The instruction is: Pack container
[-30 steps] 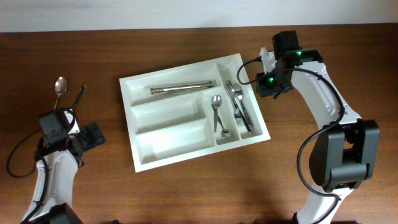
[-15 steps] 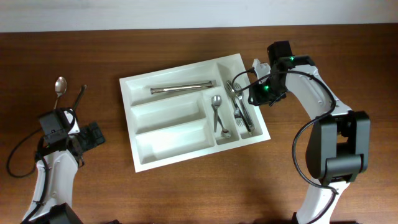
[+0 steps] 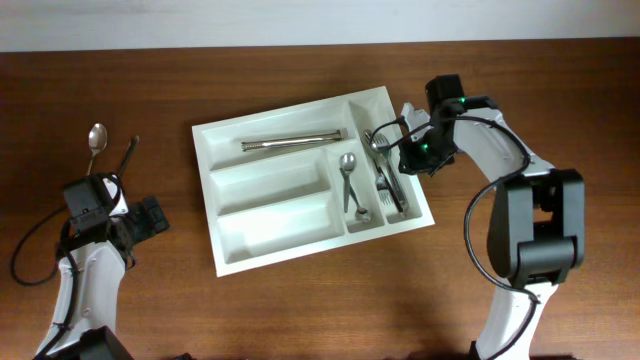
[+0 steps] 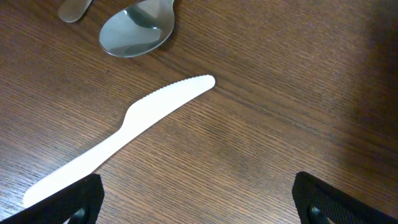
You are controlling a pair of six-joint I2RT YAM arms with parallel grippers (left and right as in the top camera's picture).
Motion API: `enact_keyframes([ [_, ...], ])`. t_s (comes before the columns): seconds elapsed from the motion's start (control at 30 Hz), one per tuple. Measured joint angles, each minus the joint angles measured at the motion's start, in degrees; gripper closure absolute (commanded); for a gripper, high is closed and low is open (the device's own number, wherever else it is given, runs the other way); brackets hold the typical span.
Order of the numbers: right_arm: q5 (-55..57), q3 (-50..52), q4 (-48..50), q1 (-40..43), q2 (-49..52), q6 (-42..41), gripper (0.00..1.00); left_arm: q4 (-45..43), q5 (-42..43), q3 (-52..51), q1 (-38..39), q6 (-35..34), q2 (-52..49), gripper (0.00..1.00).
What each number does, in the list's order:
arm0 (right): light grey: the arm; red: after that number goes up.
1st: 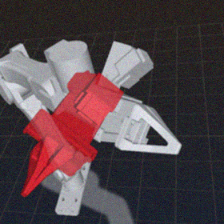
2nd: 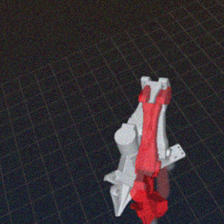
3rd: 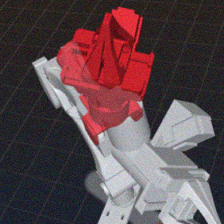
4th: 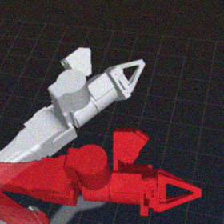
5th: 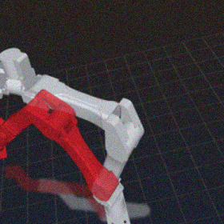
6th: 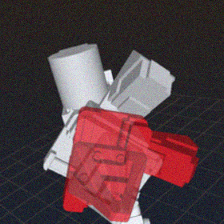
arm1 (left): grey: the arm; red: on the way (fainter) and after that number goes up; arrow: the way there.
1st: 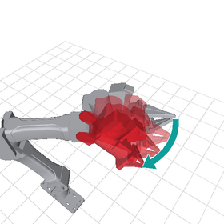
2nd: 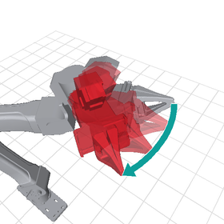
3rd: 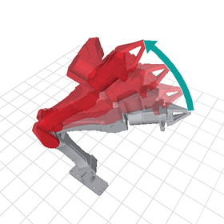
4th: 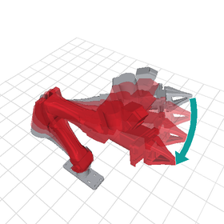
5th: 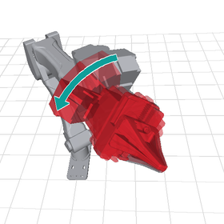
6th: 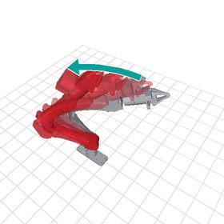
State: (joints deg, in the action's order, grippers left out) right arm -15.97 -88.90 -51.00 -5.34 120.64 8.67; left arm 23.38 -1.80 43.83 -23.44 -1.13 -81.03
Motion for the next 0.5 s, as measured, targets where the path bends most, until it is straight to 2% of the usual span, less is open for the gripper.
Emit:
enact_keyframes([
  [0.3,0.0,-0.1,-4.9,0.0,0.0,-4.5,0.86,0.0,0.0,0.0,0.0,0.0,0.0,0.01],
  [0.5,0.2,-0.1,-8.9,-0.1,0.0,-9.0,0.85,0.0,0.0,0.0,0.0,0.0,0.0,0.01],
])
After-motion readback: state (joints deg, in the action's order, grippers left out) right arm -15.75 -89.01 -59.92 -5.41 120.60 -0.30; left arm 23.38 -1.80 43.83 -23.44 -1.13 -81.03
